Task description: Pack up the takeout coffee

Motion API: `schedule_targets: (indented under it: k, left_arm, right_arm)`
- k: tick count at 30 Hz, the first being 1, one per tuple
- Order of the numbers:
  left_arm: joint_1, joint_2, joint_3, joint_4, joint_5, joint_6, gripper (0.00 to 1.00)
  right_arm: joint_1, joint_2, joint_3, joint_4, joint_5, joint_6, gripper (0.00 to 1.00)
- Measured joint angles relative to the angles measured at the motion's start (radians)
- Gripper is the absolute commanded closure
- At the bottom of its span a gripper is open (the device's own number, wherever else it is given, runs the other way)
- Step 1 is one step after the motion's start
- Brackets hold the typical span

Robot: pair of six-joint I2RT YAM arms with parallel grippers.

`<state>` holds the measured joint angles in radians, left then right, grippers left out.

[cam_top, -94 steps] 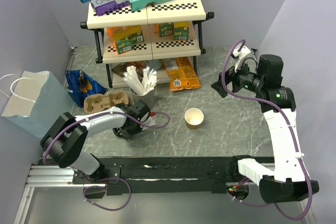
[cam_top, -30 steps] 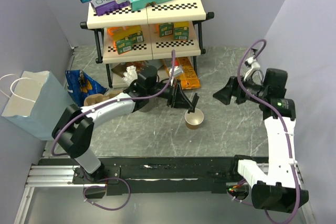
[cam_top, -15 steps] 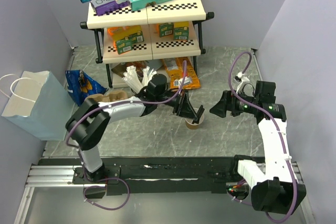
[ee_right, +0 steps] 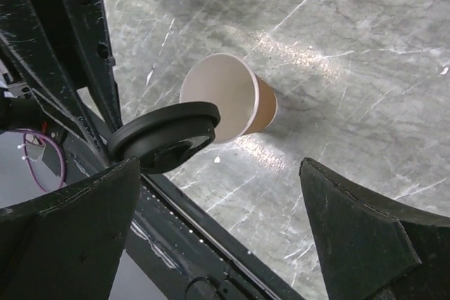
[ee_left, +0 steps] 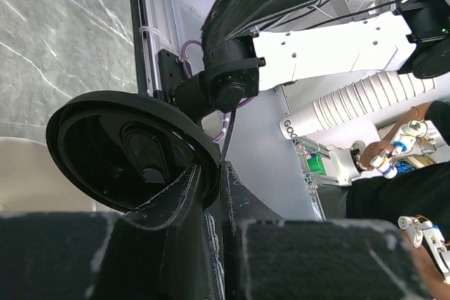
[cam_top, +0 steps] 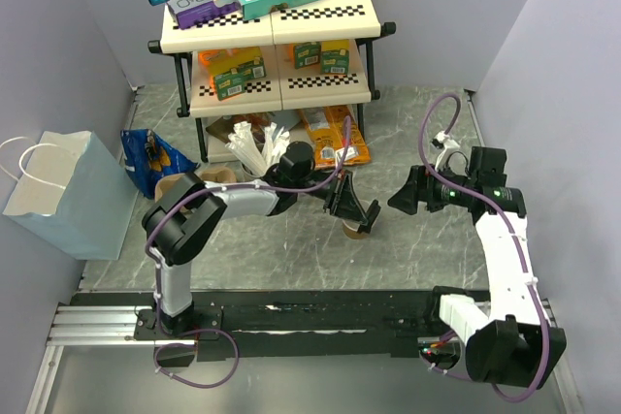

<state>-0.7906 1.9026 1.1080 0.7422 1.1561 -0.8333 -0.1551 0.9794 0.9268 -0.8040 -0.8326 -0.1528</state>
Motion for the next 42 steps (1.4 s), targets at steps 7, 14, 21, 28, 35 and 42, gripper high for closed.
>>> schedule_targets:
  k: [7,14,21,28,35,42]
  left_arm:
    - [0.011,0.036,0.021,0.013,0.002,-0.007,0.98]
    - [0.032,0.083,0.052,0.022,0.003,-0.027,0.96]
    - [0.047,0.105,0.073,0.026,0.003,-0.03,0.91]
    - [0.049,0.122,0.073,0.042,0.003,-0.055,0.93]
    - [0.05,0.122,0.072,0.053,0.003,-0.055,0.91]
    - [0.056,0.122,0.054,0.038,0.002,-0.043,0.9]
  right_arm:
    - [0.0,0.038,-0.026,0.043,0.0,0.002,0.0]
    - [0.0,0.04,-0.039,0.058,0.001,0.005,0.0]
    - [0.0,0.057,-0.045,0.057,0.002,-0.003,0.0]
    - [0.0,0.071,-0.045,0.058,0.002,-0.003,0.0]
    - [0.0,0.075,-0.045,0.061,0.001,-0.002,0.0]
    - [0.0,0.075,-0.045,0.064,0.001,-0.002,0.0]
